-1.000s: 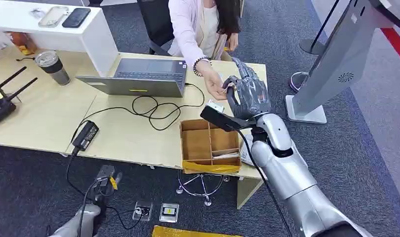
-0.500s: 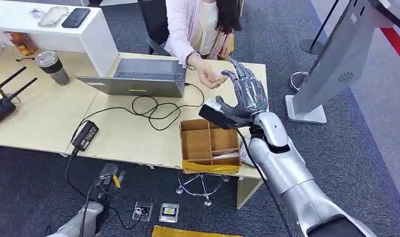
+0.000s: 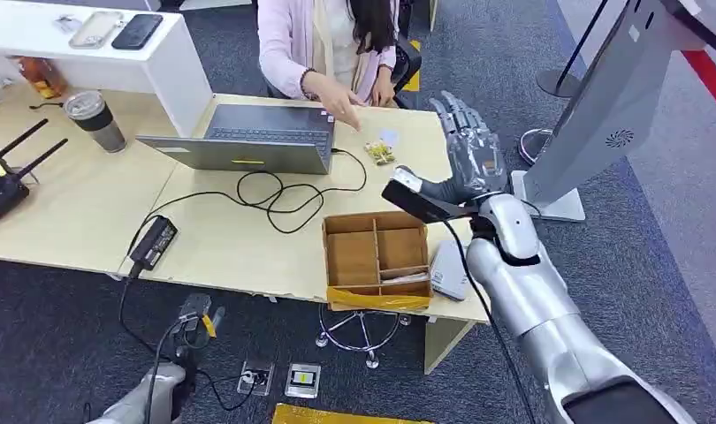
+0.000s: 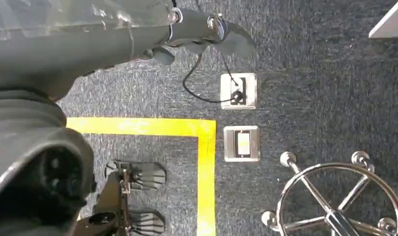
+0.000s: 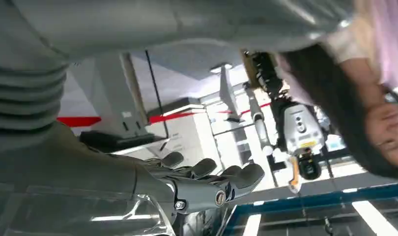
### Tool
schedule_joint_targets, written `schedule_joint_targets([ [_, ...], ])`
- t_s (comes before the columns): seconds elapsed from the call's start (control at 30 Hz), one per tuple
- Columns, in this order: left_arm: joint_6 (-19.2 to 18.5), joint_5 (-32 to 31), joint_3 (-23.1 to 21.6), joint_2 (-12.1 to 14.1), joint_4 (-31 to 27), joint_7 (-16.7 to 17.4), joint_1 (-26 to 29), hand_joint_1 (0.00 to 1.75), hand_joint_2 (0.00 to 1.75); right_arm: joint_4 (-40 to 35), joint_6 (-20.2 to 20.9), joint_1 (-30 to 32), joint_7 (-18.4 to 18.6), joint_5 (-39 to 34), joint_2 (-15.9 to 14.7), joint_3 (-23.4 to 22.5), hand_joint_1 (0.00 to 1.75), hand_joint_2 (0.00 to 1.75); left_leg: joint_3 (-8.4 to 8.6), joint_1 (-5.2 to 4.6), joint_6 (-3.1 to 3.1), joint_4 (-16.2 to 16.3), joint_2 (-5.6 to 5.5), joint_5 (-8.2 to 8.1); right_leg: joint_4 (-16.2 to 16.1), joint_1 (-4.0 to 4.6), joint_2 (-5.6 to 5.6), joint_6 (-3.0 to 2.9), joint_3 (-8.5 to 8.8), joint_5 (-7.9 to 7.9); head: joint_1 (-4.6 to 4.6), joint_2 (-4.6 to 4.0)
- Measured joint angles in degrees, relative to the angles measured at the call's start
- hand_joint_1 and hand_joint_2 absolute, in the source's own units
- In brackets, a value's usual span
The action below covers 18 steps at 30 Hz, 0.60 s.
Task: Pass the card to the sensor for recognition and then transmit it.
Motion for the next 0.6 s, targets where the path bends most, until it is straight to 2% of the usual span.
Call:
schedule_joint_targets([
  [0.13, 0.24, 1.05, 0.11, 0.28, 0.04, -1.33, 0.72, 0.0, 0.0, 3.5, -1.91, -0.55, -1.97, -1.91, -4.22, -3.24, 0.0, 0.0, 0.0, -0.03, 0.01, 0.02, 0.04, -0.01, -0.01, -0.04, 0.02, 0.03, -0.03, 0.03, 0.0, 0.0],
  [0.27, 1.18, 1.88, 0.42, 0.96, 0.11, -2.32, 1.9, 0.0, 0.0, 7.11, -4.9, -1.29, -1.17, 1.24, -8.86, -5.05, 0.0, 0.0, -0.01, -0.02, 0.02, 0.03, 0.0, -0.01, -0.03, -0.04, 0.0, 0.03, -0.04, 0.02, 0.02, 0.0],
  [0.5, 2.16, 4.0, 2.3, 2.43, 0.2, -4.57, 4.46, 0.0, 0.0, 14.59, -1.9, -1.04, 3.5, 0.52, -18.49, -9.08, 0.0, 0.0, -0.1, -0.03, 0.04, 0.04, -0.07, -0.03, -0.05, -0.04, -0.08, 0.03, -0.1, 0.02, 0.02, 0.0],
  [0.6, 2.82, 4.64, 3.04, 3.1, 0.2, -5.47, 5.68, 0.0, 0.0, 16.14, -0.24, 1.34, 5.57, -1.23, -21.79, -10.57, 0.0, 0.0, -0.12, -0.02, 0.05, 0.03, -0.02, -0.05, -0.05, -0.04, -0.05, 0.03, -0.11, 0.02, -0.02, 0.0],
])
